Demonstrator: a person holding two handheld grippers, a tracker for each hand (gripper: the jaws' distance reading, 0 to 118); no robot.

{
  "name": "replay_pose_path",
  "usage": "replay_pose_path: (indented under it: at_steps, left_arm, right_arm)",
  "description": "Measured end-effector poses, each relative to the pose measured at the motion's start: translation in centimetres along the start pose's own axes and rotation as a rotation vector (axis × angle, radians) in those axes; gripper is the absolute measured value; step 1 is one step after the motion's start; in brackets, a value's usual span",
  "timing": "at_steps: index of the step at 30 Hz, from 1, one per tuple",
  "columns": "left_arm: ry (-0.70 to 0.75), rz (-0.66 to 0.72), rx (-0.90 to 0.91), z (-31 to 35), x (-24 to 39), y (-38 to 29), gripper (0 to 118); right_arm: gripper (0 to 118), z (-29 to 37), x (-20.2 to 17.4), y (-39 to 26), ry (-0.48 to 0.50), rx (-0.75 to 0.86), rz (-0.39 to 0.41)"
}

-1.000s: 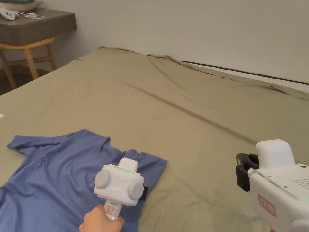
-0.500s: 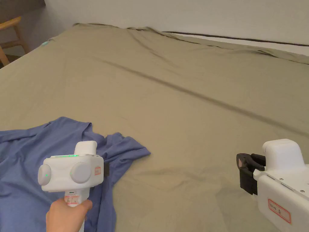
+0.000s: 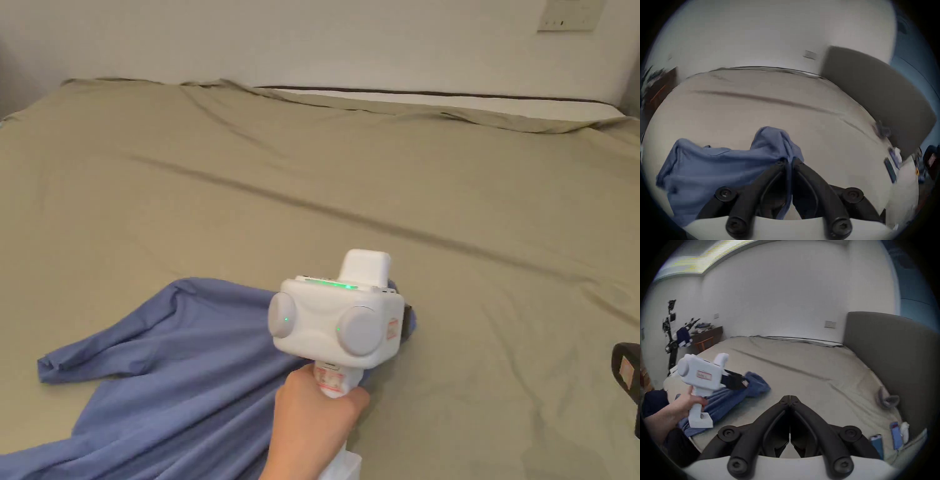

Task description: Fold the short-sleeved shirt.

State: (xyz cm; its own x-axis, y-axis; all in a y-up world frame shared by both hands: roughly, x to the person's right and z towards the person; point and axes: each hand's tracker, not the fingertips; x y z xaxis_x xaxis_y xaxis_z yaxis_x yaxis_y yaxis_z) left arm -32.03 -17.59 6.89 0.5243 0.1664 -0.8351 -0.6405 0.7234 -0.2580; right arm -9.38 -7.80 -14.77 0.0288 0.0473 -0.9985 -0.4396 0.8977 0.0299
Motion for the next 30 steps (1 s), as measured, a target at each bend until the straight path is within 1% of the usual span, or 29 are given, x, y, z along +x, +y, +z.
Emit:
replay_pose_path:
  at_steps: [2, 4, 7, 9, 11, 14, 16, 17, 18, 19, 21, 23, 25, 28, 29, 30]
  left_arm:
    - [-0.121, -0.041, -0.021, -2.7, 5.4, 1.7, 3]
    - [-0.208, -0.115, -0.031, -5.1, 11.2, 3.2, 3]
    - [-0.314, -0.290, -0.070, -7.4, 19.9, 3.9, 3]
    - [-0.347, -0.392, -0.099, -8.8, 24.6, 3.4, 3]
    - [-0.342, -0.456, -0.128, -9.7, 28.1, 2.4, 3]
    - [-0.372, -0.505, -0.203, -11.8, 31.6, 0.5, 3]
    - [-0.370, -0.569, -0.271, -12.6, 32.6, -1.1, 4]
    - [-0.355, -0.602, -0.282, -13.2, 32.9, -1.8, 12]
    - [-0.314, -0.620, -0.290, -13.7, 32.8, -2.2, 52]
    - [-0.291, -0.609, -0.309, -14.5, 32.5, -2.4, 78]
    - [-0.319, -0.543, -0.317, -13.6, 31.2, -1.8, 79]
    - [-0.335, -0.493, -0.251, -10.6, 28.9, 0.0, 79]
    - [-0.321, -0.468, -0.176, -6.7, 26.0, 1.8, 79]
    - [-0.351, -0.370, -0.070, 2.2, 18.9, 3.1, 78]
    - [-0.353, -0.328, -0.020, 5.2, 16.5, 2.9, 71]
    - [-0.311, -0.275, 0.020, 8.1, 14.1, 2.3, 33]
  right_arm:
    - [3, 1.9, 2.1, -0.4, -0.084, 0.008, 0.012]
    - [3, 3.6, 4.1, -0.8, -0.138, 0.001, 0.004]
    - [3, 5.7, 6.7, -1.5, -0.224, -0.005, -0.012]
    - [3, 6.9, 8.2, -1.9, -0.266, -0.013, -0.025]
    - [3, 7.6, 9.3, -2.4, -0.296, -0.011, -0.037]
    - [3, 8.3, 10.7, -3.0, -0.322, -0.016, -0.061]
    - [3, 8.6, 11.3, -3.4, -0.331, -0.021, -0.076]
    - [3, 8.7, 11.5, -3.6, -0.335, -0.025, -0.086]
    - [3, 8.8, 11.7, -3.7, -0.337, -0.025, -0.100]
    - [3, 8.9, 11.8, -3.8, -0.334, -0.021, -0.114]
    - [3, 9.2, 11.9, -3.9, -0.328, -0.015, -0.128]
    - [3, 9.3, 11.7, -3.8, -0.326, -0.006, -0.129]
    - [3, 9.2, 11.4, -3.6, -0.315, 0.004, -0.130]
    - [3, 8.5, 10.3, -3.4, -0.271, 0.021, -0.134]
    - [3, 8.0, 9.9, -3.3, -0.257, 0.016, -0.129]
    - [3, 7.6, 9.4, -3.3, -0.243, 0.016, -0.124]
